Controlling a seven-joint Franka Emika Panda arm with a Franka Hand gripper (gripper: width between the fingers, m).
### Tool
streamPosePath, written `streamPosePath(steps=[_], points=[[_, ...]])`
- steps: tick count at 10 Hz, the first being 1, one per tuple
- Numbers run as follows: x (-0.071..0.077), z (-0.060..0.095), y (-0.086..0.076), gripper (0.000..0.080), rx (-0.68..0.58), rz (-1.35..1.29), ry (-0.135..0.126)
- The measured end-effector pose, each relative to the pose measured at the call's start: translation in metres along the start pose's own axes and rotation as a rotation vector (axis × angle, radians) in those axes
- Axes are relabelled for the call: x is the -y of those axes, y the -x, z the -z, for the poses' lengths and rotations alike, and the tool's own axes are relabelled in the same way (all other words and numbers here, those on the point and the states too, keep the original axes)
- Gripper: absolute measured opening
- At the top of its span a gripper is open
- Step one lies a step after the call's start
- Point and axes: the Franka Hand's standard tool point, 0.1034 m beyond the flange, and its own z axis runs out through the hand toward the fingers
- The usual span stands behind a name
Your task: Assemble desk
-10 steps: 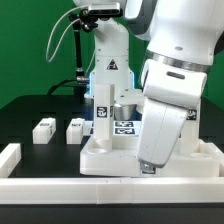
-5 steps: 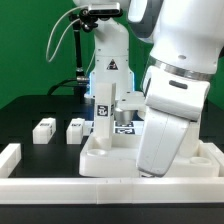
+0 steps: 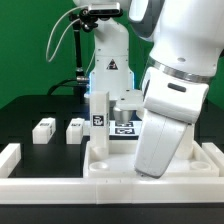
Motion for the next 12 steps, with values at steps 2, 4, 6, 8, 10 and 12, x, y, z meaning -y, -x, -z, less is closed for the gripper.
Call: streamPosePath(steps=[2, 4, 6, 8, 10, 12], points=[[0.000, 0.000, 0.001, 0.0601, 0.000, -0.001, 0.001], [0.000, 0.000, 0.001, 0.0634, 0.000, -0.001, 0.001], [0.000, 0.000, 0.001, 0.0648, 0.000, -0.001, 0.001], [-0.001, 0.000, 0.001, 0.0648, 0.000, -0.001, 0.001], [0.002, 0.016, 0.012, 0.0648, 0.026, -0.013, -0.039], [0.004, 0.057, 0.050, 0.0648, 0.067, -0.063, -0.097]])
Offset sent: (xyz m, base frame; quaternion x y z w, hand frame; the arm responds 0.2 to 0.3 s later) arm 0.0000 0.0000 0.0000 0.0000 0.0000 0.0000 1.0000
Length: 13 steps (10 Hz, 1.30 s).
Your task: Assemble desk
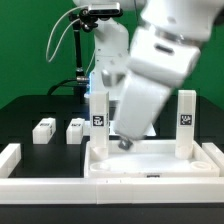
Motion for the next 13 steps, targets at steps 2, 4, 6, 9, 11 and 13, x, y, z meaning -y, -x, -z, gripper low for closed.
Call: streamPosePath(steps=[2, 4, 6, 9, 11, 13], points=[[0.002, 0.013, 0.015, 0.0648, 0.014, -0.068, -0.018], [0.002, 0.010, 0.013, 0.0648, 0.014, -0.188, -0.019], [0.002, 0.010, 0.012, 0.0648, 0.015, -0.320, -0.019], [0.004, 0.005, 0.067, 0.0648, -0.006, -0.502, -0.074], [0.013, -0.014, 0.125, 0.0648, 0.003, -0.647, -0.147], [0.014, -0.016, 0.133, 0.0648, 0.018, -0.855, -0.170]])
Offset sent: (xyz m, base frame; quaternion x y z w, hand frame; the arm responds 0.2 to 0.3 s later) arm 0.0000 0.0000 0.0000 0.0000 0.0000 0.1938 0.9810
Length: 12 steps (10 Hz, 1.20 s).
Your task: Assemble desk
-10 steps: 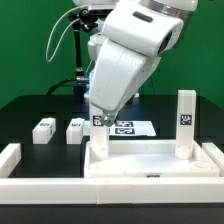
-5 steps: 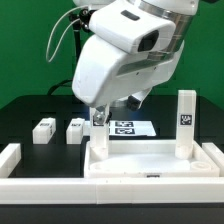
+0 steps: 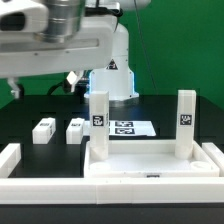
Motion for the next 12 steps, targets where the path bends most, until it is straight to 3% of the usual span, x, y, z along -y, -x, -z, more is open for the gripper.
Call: streamPosePath(steps=[4, 5, 6, 7, 8, 9, 10, 12], points=[[0.001, -0.001, -0.001, 0.0648, 0.002, -0.150, 0.001], [0.001, -0.004, 0.002, 0.0648, -0.002, -0.186, -0.017], [-0.007, -0.020, 0.017, 0.0648, -0.021, -0.320, -0.094], [-0.017, -0.035, 0.038, 0.0648, -0.017, -0.418, -0.120], [-0.012, -0.049, 0.052, 0.0648, 0.000, -0.505, -0.179], [-0.010, -0.054, 0.056, 0.0648, 0.007, -0.619, -0.221], [-0.009, -0.050, 0.059, 0.0648, 0.023, -0.680, -0.271], [-0.010, -0.050, 0.056, 0.0648, 0.018, -0.714, -0.263]])
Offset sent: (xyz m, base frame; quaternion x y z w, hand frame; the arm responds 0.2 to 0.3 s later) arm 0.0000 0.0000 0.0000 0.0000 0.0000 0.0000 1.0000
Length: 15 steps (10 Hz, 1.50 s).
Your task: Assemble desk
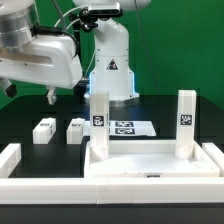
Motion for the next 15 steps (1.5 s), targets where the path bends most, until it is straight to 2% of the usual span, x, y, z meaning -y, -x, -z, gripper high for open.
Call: streamPosePath(steps=[2, 3, 4, 5, 6, 7, 9, 10, 11, 12, 13, 14, 15], points=[[-0.003, -0.004, 0.003, 0.0648, 0.031, 0.003, -0.004], [-0.005, -0.010, 0.007, 0.0648, 0.047, 0.013, -0.057], [-0.008, -0.017, 0.022, 0.0648, 0.130, -0.006, -0.099], [-0.012, -0.020, 0.038, 0.0648, 0.244, -0.015, -0.118], [-0.011, -0.018, 0.040, 0.0648, 0.279, -0.012, -0.116], [-0.012, -0.014, 0.047, 0.0648, 0.347, -0.003, -0.098], [-0.016, -0.022, 0.047, 0.0648, 0.464, -0.012, -0.087], [-0.018, -0.024, 0.043, 0.0648, 0.481, -0.014, -0.079], [-0.018, -0.028, 0.041, 0.0648, 0.471, -0.015, -0.090], [-0.022, -0.045, 0.048, 0.0648, 0.495, -0.040, -0.145], [-0.025, -0.061, 0.051, 0.0648, 0.477, -0.064, -0.161], [-0.022, -0.068, 0.063, 0.0648, 0.472, -0.071, -0.161], [-0.017, -0.066, 0.071, 0.0648, 0.471, -0.071, -0.162]])
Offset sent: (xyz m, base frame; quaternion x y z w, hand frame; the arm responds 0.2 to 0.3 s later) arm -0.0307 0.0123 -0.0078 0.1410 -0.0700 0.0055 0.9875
